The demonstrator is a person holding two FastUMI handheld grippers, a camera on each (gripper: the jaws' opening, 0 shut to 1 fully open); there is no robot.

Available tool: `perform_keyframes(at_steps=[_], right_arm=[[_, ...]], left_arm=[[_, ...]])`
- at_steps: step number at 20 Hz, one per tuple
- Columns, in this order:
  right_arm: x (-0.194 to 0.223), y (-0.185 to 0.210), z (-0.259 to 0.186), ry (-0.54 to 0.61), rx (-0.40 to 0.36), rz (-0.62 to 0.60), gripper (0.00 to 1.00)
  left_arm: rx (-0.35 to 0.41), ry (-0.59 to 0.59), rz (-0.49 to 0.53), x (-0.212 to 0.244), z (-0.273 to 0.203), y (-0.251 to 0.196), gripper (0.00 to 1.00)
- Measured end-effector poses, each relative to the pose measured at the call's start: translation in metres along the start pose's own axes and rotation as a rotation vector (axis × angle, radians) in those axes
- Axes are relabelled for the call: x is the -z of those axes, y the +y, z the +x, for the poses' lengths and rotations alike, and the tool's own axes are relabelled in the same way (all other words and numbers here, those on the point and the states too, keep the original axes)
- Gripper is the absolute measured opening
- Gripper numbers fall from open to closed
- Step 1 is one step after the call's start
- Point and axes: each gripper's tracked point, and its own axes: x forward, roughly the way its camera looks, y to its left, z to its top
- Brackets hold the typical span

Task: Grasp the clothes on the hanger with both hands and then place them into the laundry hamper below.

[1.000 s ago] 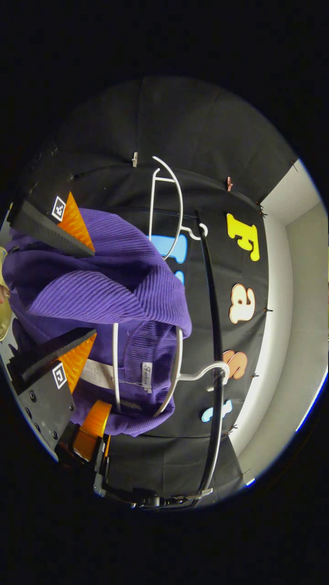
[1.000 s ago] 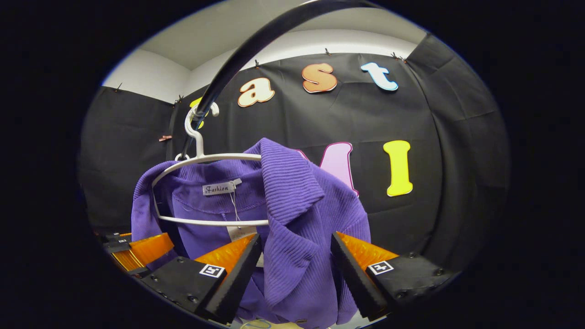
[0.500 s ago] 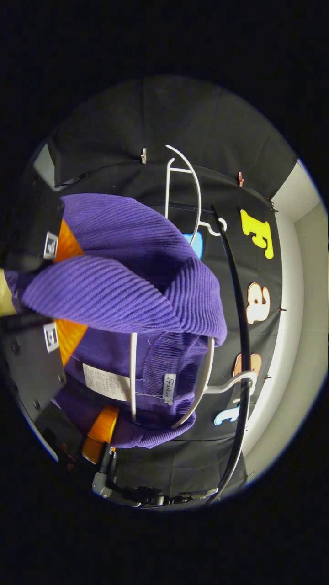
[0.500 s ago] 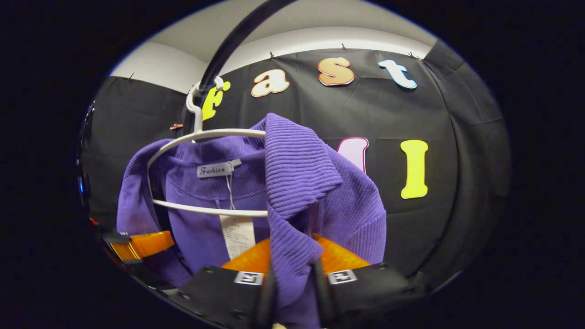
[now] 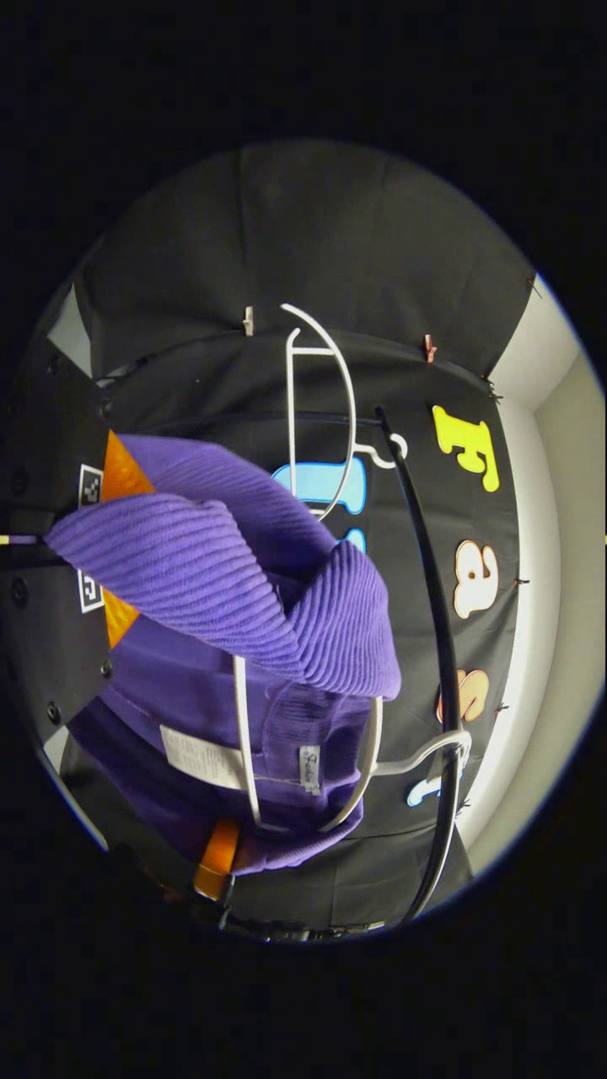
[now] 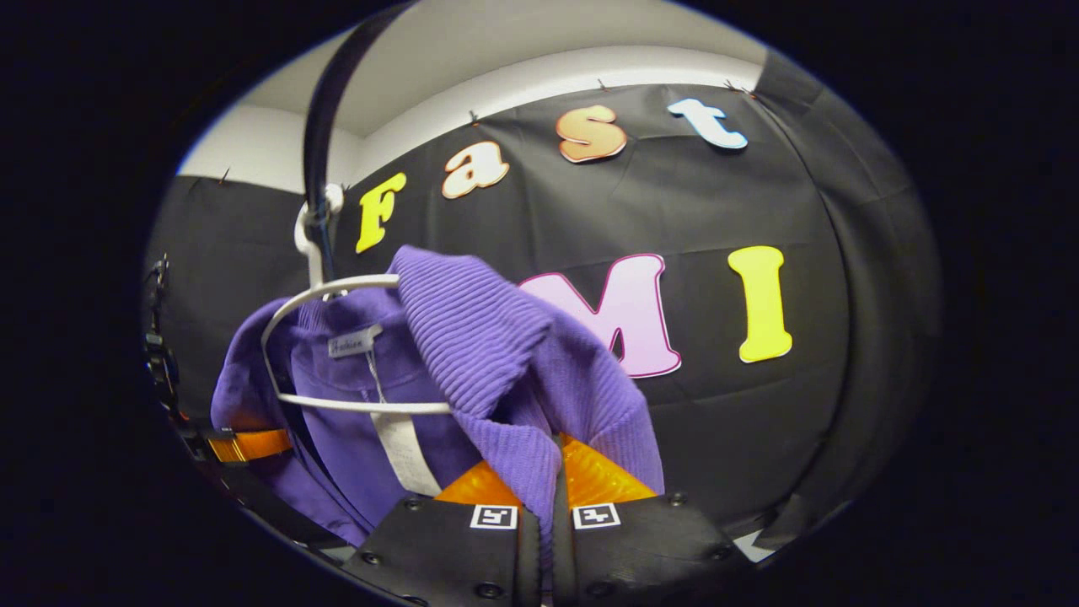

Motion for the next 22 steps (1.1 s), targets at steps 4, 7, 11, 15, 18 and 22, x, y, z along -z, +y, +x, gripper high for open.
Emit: perform_keyframes(at_steps=[4, 7, 11, 15, 18, 22], right_arm=[[-0.025, -0.017, -0.006, -0.057, 0.037, 0.011, 0.05], [-0.046, -0.026, -0.011, -0.103, 0.058, 0.008, 0.09], [-0.058, -0.037, -0.008, -0.136, 0.085, 0.010, 0.09], [-0.077, -0.048, 0.001, -0.189, 0.112, -0.002, 0.09], [-0.080, -0.056, 0.012, -0.202, 0.120, 0.014, 0.09], [-0.067, -0.058, 0.035, -0.168, 0.103, -0.025, 0.05]], left_arm=[[-0.059, -0.030, 0.051, -0.021, -0.004, 0.025, 0.10], [-0.101, -0.080, 0.104, -0.041, -0.012, 0.040, 0.10], [-0.120, -0.121, 0.107, -0.065, -0.015, 0.049, 0.10], [-0.138, -0.167, 0.132, -0.091, -0.007, 0.062, 0.10], [-0.137, -0.196, 0.129, -0.109, 0.011, 0.072, 0.09], [-0.105, -0.159, 0.120, -0.091, 0.046, 0.076, 0.09]])
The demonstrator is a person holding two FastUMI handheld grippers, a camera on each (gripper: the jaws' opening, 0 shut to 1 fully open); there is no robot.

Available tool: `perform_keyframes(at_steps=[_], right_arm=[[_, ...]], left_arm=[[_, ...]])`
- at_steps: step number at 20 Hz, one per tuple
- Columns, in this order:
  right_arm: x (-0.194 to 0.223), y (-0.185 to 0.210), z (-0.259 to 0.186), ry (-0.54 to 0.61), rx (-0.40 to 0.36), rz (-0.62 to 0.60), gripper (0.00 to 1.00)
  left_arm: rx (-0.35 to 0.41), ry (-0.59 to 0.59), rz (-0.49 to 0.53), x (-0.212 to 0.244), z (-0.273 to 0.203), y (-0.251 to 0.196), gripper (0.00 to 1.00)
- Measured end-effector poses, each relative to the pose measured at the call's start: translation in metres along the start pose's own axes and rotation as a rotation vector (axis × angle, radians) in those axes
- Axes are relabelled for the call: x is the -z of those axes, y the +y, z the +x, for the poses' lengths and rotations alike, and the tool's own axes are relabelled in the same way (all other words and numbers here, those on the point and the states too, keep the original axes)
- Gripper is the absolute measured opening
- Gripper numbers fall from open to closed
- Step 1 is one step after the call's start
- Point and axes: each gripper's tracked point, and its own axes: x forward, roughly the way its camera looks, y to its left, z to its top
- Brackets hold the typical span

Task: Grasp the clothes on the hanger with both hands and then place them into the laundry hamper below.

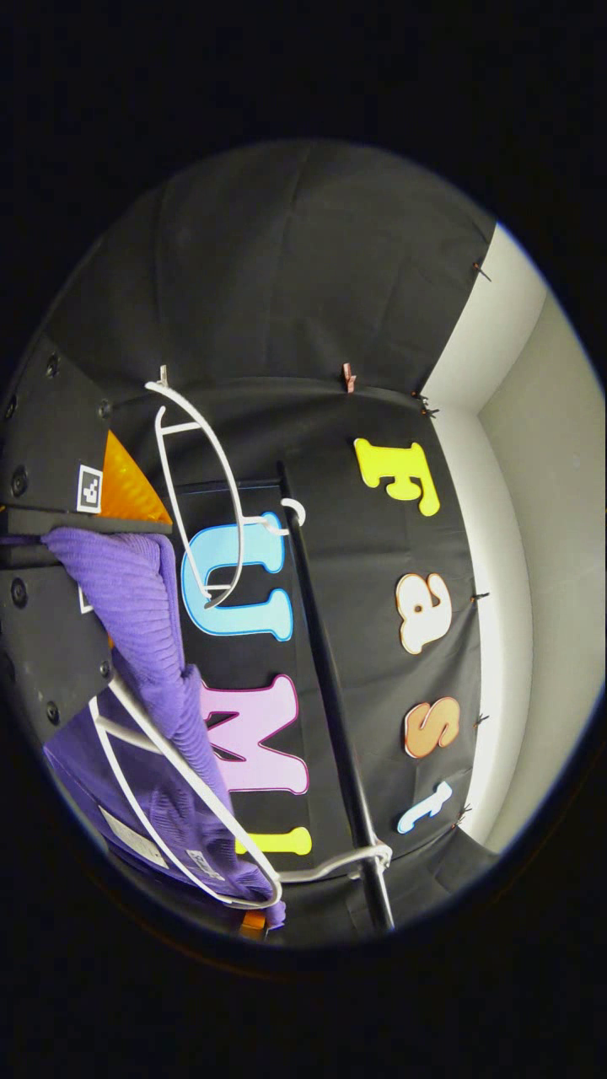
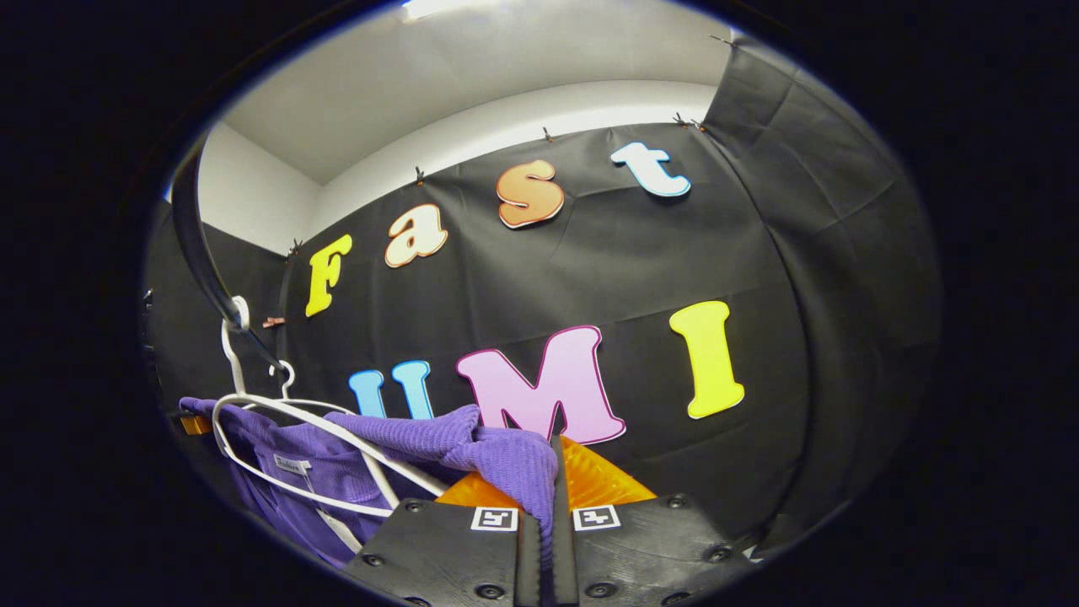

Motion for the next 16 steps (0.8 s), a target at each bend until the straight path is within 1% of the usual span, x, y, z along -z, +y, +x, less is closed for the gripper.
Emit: perform_keyframes(at_steps=[1, 2, 4, 6, 7, 8, 9, 10, 11, 13, 16], right_arm=[[0.008, -0.001, 0.004, 0.019, -0.002, -0.003, 0.09], [0.018, -0.002, 0.005, 0.043, -0.004, 0.007, 0.09], [0.036, -0.002, 0.006, 0.080, -0.003, 0.024, 0.09], [0.055, -0.004, 0.002, 0.113, 0.005, 0.000, 0.09], [0.065, -0.003, 0.000, 0.135, 0.005, -0.015, 0.14], [0.076, -0.003, -0.004, 0.158, 0.002, -0.031, 0.09], [0.084, -0.002, -0.008, 0.177, 0.002, -0.043, 0.09], [0.093, -0.003, -0.013, 0.193, 0.006, -0.048, 0.05], [0.100, -0.002, -0.018, 0.216, 0.007, -0.038, 0.09], [0.114, 0.006, -0.032, 0.254, -0.002, -0.019, 0.09], [0.131, 0.026, -0.054, 0.314, -0.043, -0.047, 0.09]], left_arm=[[0.020, 0.028, -0.017, 0.015, 0.006, -0.003, 0.09], [0.044, 0.061, -0.050, 0.031, 0.012, -0.005, 0.09], [0.066, 0.138, -0.132, 0.066, 0.019, -0.005, 0.09], [0.073, 0.191, -0.194, 0.098, 0.017, -0.006, 0.09], [0.075, 0.218, -0.201, 0.112, 0.016, -0.009, 0.10], [0.079, 0.244, -0.193, 0.125, 0.012, -0.015, 0.10], [0.089, 0.266, -0.180, 0.136, 0.006, -0.024, 0.10], [0.105, 0.285, -0.167, 0.145, -0.001, -0.034, 0.10], [0.130, 0.303, -0.159, 0.154, -0.007, -0.046, 0.10], [0.173, 0.359, -0.151, 0.170, -0.020, -0.069, 0.09], [0.228, 0.410, -0.163, 0.181, -0.042, -0.096, 0.09]])
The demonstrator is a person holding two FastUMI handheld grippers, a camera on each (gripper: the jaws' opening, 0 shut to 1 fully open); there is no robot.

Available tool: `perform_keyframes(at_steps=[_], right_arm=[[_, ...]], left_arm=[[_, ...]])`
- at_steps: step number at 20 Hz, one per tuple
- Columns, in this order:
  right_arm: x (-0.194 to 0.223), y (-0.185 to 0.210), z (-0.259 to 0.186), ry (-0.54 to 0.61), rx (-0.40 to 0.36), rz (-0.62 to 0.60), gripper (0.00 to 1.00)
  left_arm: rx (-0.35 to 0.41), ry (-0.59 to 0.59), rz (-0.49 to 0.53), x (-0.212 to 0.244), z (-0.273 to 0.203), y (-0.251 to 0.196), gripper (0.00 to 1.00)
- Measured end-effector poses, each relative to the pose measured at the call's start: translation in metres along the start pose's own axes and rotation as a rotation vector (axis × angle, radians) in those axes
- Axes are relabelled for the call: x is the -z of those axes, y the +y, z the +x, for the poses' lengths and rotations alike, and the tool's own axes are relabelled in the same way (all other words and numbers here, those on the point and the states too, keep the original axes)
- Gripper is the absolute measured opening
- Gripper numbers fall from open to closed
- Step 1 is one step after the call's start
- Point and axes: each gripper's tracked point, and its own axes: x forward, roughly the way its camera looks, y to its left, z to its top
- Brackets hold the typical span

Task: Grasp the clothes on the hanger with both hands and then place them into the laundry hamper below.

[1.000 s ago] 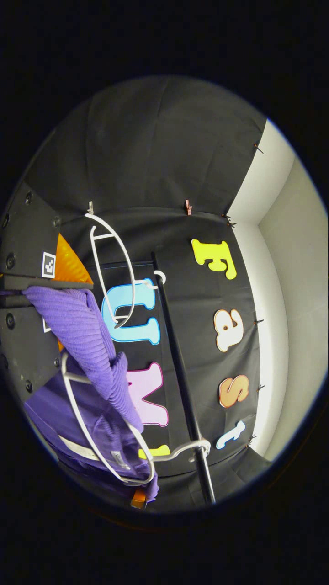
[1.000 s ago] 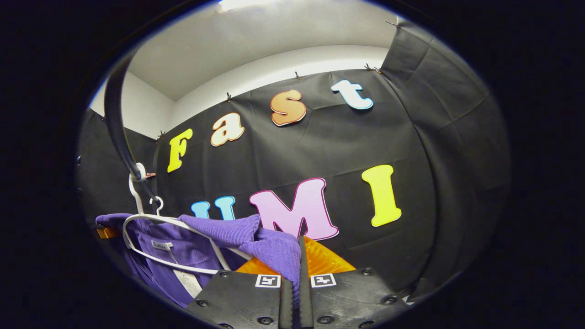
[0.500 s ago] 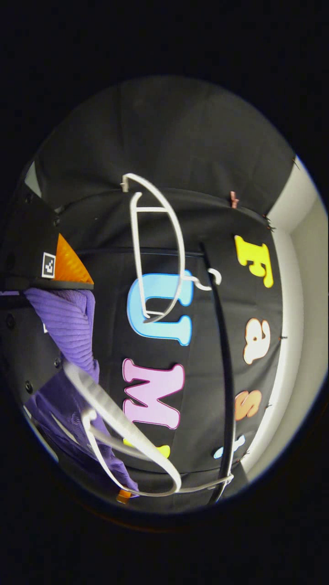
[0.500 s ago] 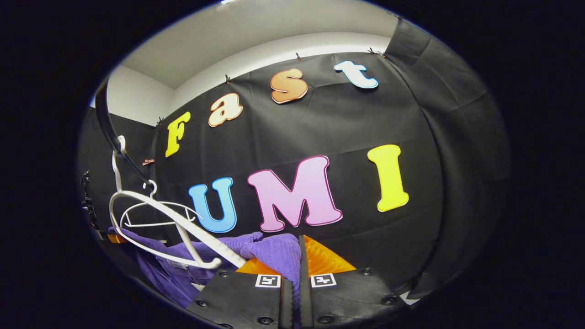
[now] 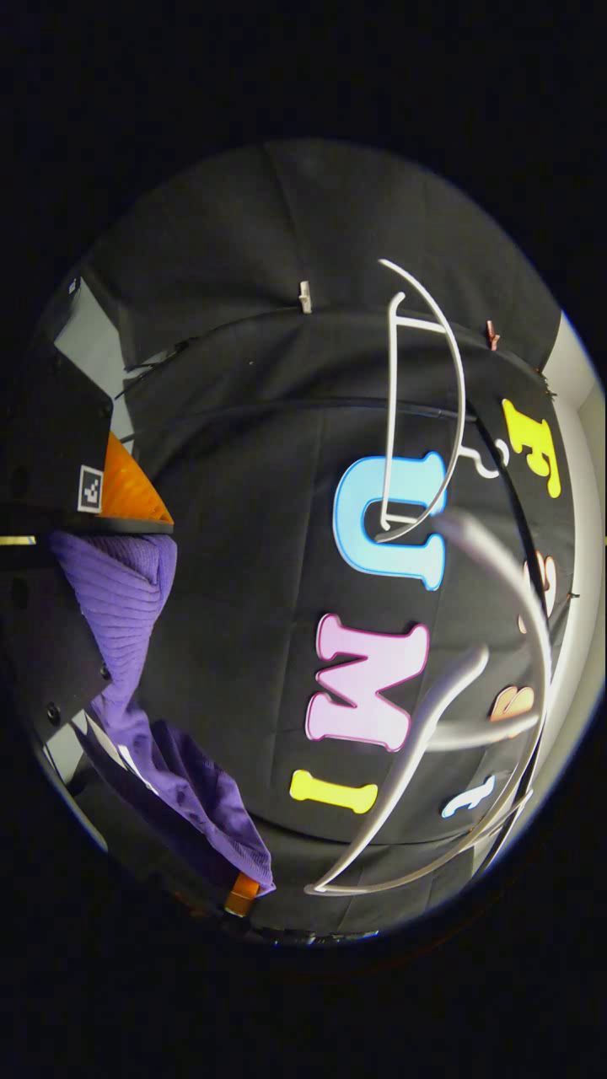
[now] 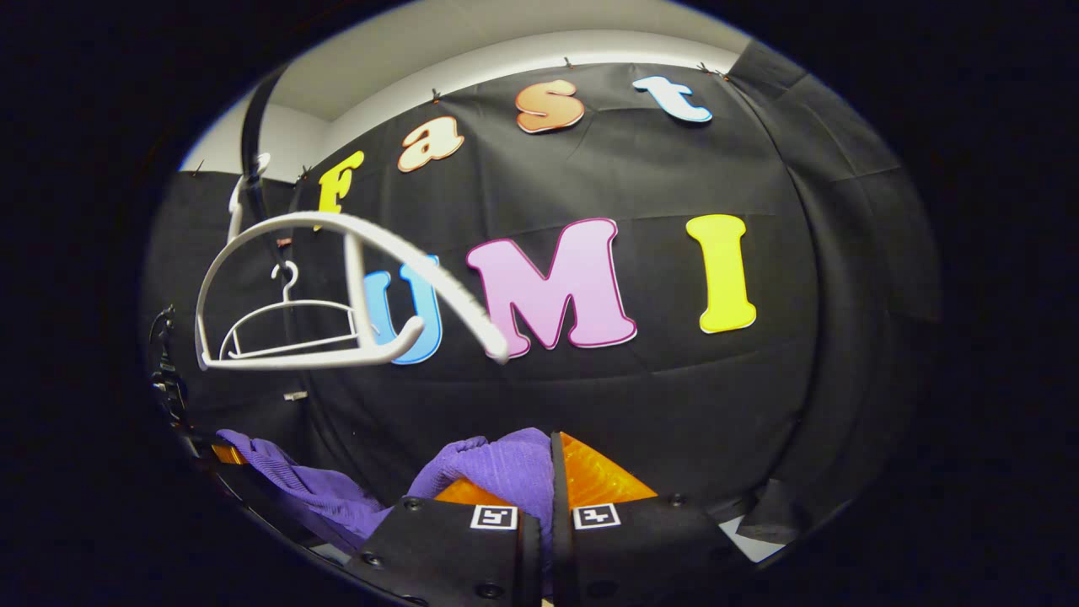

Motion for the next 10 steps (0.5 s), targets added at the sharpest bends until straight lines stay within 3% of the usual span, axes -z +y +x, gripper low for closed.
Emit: perform_keyframes(at_steps=[6, 10], right_arm=[[0.033, 0.057, -0.026, 0.101, -0.115, 0.000, 0.10], [0.055, 0.110, -0.043, 0.171, -0.239, -0.003, 0.10]], left_arm=[[0.096, 0.057, -0.021, 0.024, -0.026, -0.045, 0.09], [0.154, 0.085, -0.001, 0.035, -0.038, -0.068, 0.10]])
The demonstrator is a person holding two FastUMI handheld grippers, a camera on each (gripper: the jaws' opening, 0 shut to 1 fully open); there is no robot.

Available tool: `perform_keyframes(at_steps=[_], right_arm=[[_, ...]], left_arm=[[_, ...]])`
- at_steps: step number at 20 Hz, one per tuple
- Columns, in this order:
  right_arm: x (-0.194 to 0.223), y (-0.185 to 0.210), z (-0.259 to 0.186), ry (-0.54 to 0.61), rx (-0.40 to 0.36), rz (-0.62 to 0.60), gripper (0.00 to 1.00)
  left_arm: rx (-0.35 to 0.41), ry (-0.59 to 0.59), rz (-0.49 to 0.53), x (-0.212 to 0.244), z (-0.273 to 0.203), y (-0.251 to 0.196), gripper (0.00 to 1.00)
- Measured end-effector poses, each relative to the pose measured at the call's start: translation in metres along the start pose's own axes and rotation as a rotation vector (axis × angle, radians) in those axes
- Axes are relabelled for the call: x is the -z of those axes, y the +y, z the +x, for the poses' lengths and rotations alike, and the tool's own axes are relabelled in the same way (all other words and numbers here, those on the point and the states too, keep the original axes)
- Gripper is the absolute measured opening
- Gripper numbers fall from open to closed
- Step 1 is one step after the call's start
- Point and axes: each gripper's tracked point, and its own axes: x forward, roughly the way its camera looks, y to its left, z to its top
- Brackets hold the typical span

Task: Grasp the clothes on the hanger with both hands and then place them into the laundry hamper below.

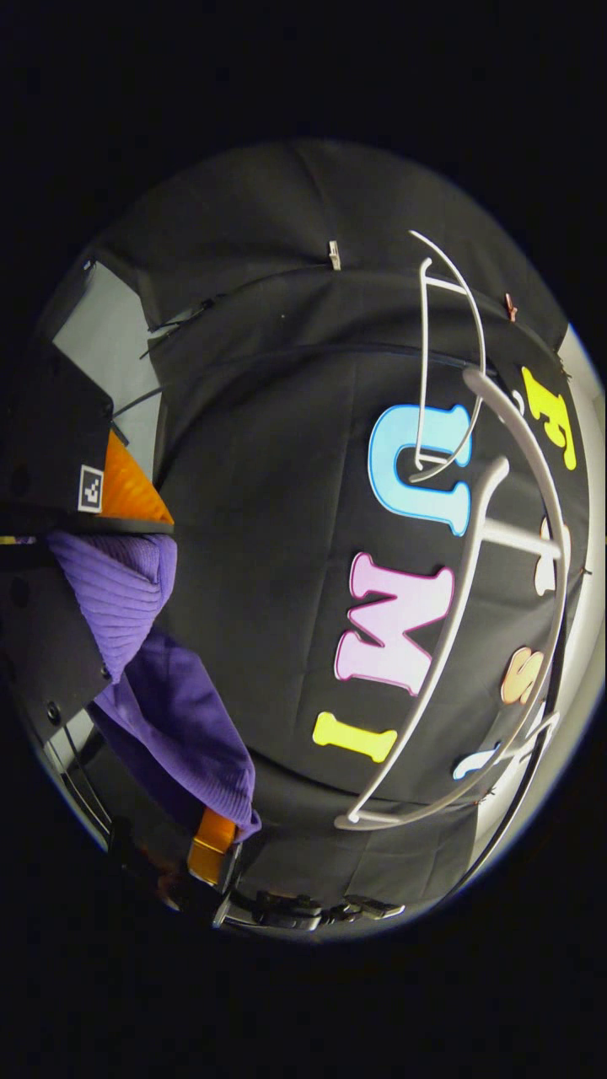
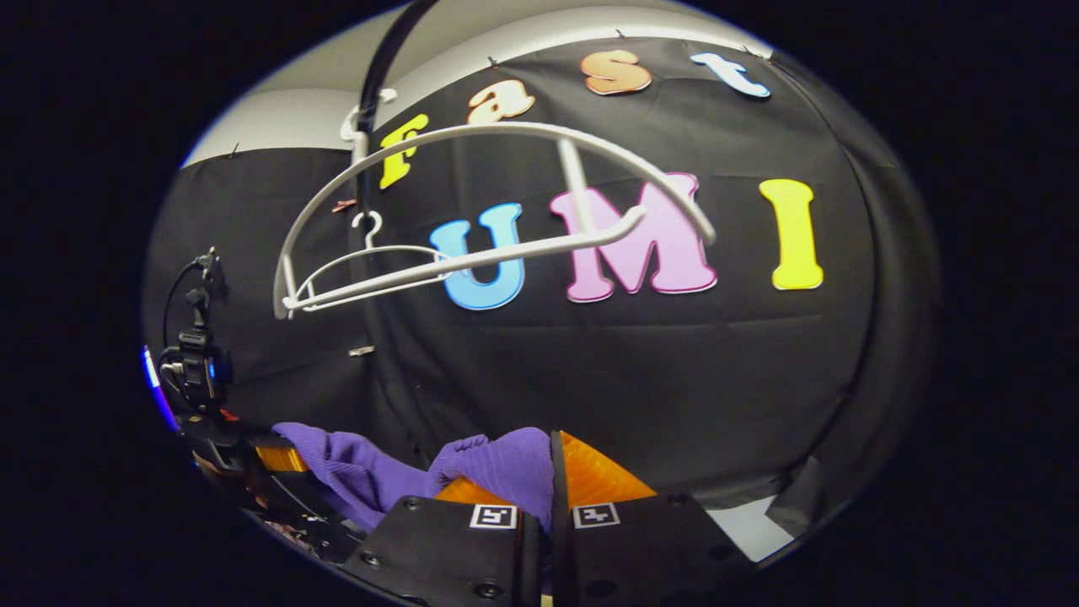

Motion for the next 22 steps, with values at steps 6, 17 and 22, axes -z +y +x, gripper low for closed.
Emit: perform_keyframes(at_steps=[6, 17, 22], right_arm=[[0.033, 0.054, -0.008, 0.099, -0.125, -0.050, 0.10], [0.171, 0.054, -0.026, 0.514, -0.139, -0.032, 0.10], [0.219, 0.052, -0.037, 0.700, -0.120, -0.016, 0.10]], left_arm=[[0.053, 0.047, 0.013, 0.021, -0.012, -0.031, 0.10], [0.021, 0.439, -0.117, 0.152, -0.009, -0.023, 0.10], [-0.030, 0.601, -0.190, 0.199, -0.005, -0.021, 0.10]])
